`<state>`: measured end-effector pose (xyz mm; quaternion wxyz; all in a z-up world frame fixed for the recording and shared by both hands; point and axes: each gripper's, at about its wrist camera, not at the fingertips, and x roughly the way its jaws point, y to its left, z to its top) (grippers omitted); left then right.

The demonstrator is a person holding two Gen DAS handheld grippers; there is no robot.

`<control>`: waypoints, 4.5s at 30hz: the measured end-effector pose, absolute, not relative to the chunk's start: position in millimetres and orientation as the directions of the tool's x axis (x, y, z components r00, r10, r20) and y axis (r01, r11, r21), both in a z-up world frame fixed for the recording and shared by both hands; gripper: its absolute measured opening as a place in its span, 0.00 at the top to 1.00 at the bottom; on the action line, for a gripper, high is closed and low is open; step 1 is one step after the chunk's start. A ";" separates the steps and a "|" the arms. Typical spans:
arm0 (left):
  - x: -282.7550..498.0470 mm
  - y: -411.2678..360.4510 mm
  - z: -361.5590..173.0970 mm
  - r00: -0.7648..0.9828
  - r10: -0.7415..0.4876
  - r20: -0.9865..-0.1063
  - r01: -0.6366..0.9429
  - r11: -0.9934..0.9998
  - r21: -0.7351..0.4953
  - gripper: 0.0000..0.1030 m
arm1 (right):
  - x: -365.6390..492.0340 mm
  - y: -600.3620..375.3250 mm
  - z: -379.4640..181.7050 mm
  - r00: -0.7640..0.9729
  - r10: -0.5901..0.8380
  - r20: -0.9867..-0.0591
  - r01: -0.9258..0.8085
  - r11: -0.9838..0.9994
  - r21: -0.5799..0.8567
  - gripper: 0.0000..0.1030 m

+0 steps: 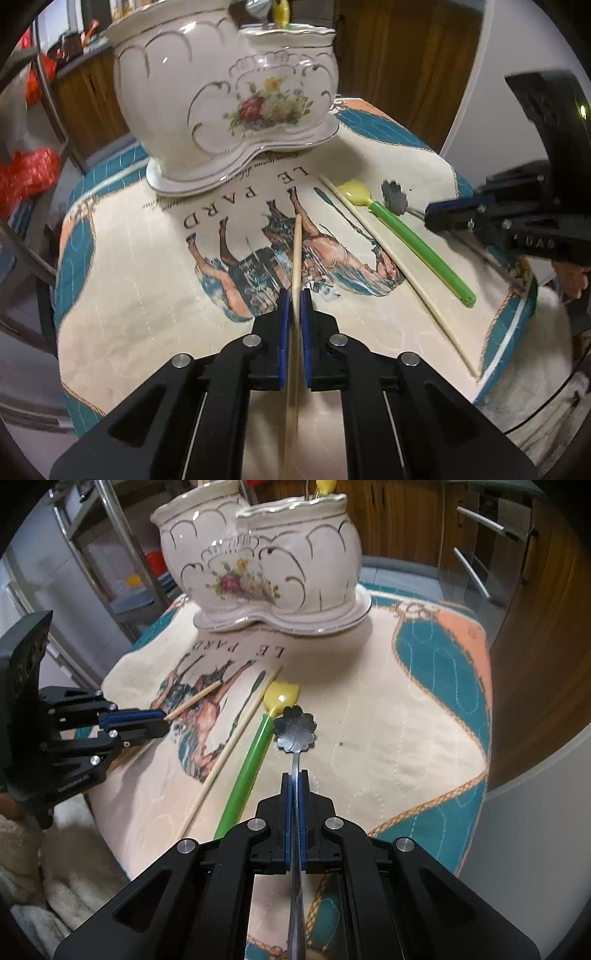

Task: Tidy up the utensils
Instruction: 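Lift the chopstick over the tall pot while the right tool carries the silver spoon to the short pot, then open the left tool into the tall pot while the right tool releases the silver spoon into the short pot, then move both tools back toward the last chopstick and green-handled spoon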

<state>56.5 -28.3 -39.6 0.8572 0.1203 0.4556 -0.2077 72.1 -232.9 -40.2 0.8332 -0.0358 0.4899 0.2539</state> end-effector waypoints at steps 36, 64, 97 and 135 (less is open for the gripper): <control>109.7 22.4 138.2 0.943 -0.319 -0.099 0.311 0.947 -0.081 0.95 | 106.9 -229.0 113.8 0.863 0.487 -0.135 -0.470 0.872 0.139 0.96; 135.5 23.8 78.7 0.968 -0.212 -0.132 0.199 0.975 -0.099 0.95 | 159.9 -223.2 54.9 0.902 0.368 -0.225 -0.323 0.922 0.216 0.96; 112.8 25.1 61.3 0.951 -0.187 -0.246 0.176 0.982 -0.066 0.51 | 128.2 -244.8 41.7 0.889 0.374 -0.263 -0.315 0.918 0.240 0.34; 20.8 15.1 -12.8 0.828 -0.208 -0.521 0.202 0.977 -0.070 0.06 | 39.8 -242.7 -19.3 0.769 0.266 -0.582 -0.272 0.959 0.078 0.05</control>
